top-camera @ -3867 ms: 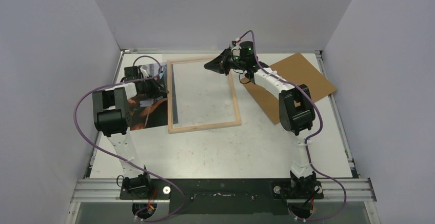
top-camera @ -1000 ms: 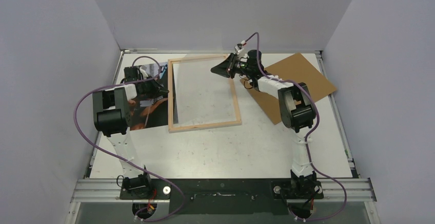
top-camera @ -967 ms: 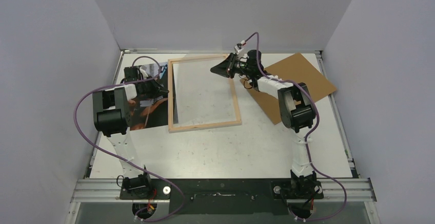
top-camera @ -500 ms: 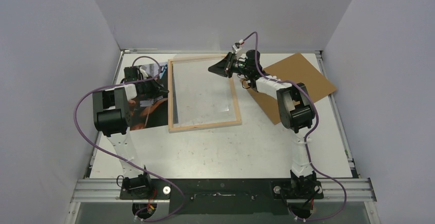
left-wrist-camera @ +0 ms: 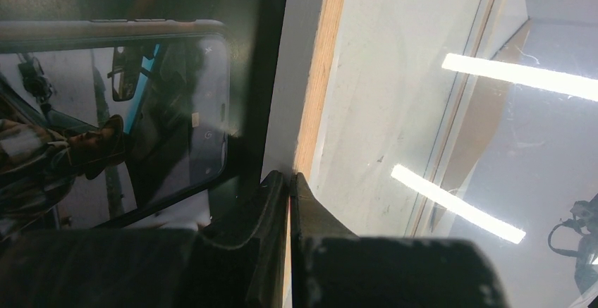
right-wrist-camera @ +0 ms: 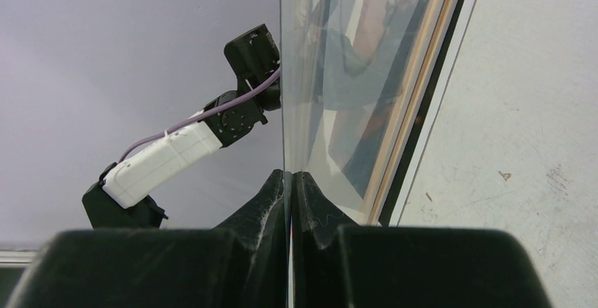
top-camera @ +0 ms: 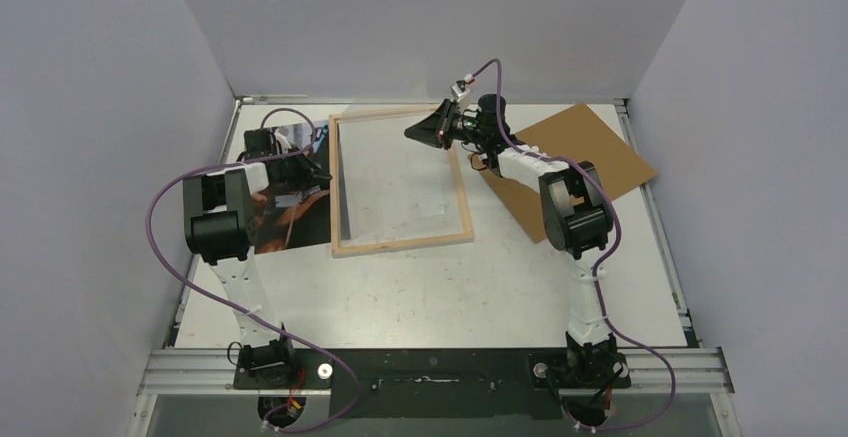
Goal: Put the photo into the frame
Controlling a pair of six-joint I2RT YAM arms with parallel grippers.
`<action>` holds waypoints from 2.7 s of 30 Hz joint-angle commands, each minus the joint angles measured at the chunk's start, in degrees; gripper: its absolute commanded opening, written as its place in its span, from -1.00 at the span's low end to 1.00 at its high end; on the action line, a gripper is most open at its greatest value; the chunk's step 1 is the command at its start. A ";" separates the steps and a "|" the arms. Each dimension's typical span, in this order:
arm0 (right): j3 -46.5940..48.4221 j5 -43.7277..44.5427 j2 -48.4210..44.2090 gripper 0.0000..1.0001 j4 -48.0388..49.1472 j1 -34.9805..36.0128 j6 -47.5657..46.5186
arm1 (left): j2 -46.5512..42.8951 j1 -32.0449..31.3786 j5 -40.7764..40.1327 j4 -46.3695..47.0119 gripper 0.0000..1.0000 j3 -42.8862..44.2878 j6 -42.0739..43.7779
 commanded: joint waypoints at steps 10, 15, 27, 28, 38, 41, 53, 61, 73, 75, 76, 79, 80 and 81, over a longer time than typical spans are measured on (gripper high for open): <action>7.47 -2.33 4.01 -1.00 -4.04 0.27 -5.55 | 4.41 -1.72 -6.75 -5.62 -0.97 -0.22 3.39; 8.73 -3.68 5.53 -1.00 -2.92 -0.07 -5.25 | 4.74 -1.72 -6.89 -6.27 -0.97 0.18 3.74; 9.13 -4.75 6.72 -1.00 -1.34 -0.38 -4.51 | 5.16 -1.72 -6.94 -6.76 -0.98 0.78 3.80; 9.09 -5.00 6.75 -1.00 -0.94 -0.35 -4.40 | 5.15 -1.72 -6.94 -6.78 -0.98 0.81 3.84; 8.26 -6.70 6.70 -1.00 9.52 -0.15 2.64 | 5.55 -1.72 -6.94 -7.04 -0.98 1.26 3.84; 8.23 -6.84 6.73 -1.00 9.43 -0.03 2.61 | 5.61 -1.74 -6.94 -7.17 -0.98 1.30 3.84; 9.88 -5.95 8.35 -1.00 2.92 0.24 -1.38 | 5.62 -1.72 -6.85 -7.12 -0.98 1.11 3.88; 12.65 -6.76 10.71 -0.97 0.22 -1.04 -2.24 | 5.34 -1.72 -6.93 -7.97 -0.98 1.80 4.26; 14.77 -5.97 12.04 -0.65 -10.63 -1.64 -8.85 | 4.89 -1.99 -6.95 -8.47 -0.98 1.64 4.30; 15.45 -5.52 12.13 -0.62 -13.32 -1.75 -10.34 | 4.85 -2.05 -6.96 -8.39 -0.98 1.50 4.28; 15.51 -5.29 12.13 -0.59 -13.85 -1.78 -10.54 | 4.85 -2.08 -7.01 -8.39 -0.98 1.38 4.24; 15.59 -4.80 12.06 -0.52 -15.12 -2.02 -10.94 | 4.54 -2.08 -7.11 -8.39 -0.98 1.13 4.36; 15.64 -4.75 12.05 -0.49 -15.44 -2.10 -11.14 | 4.48 -2.09 -7.19 -8.39 -0.98 1.11 4.31; 15.64 -4.66 11.97 -0.47 -15.65 -2.18 -11.26 | 4.43 -2.08 -7.20 -8.39 -0.98 1.03 4.33</action>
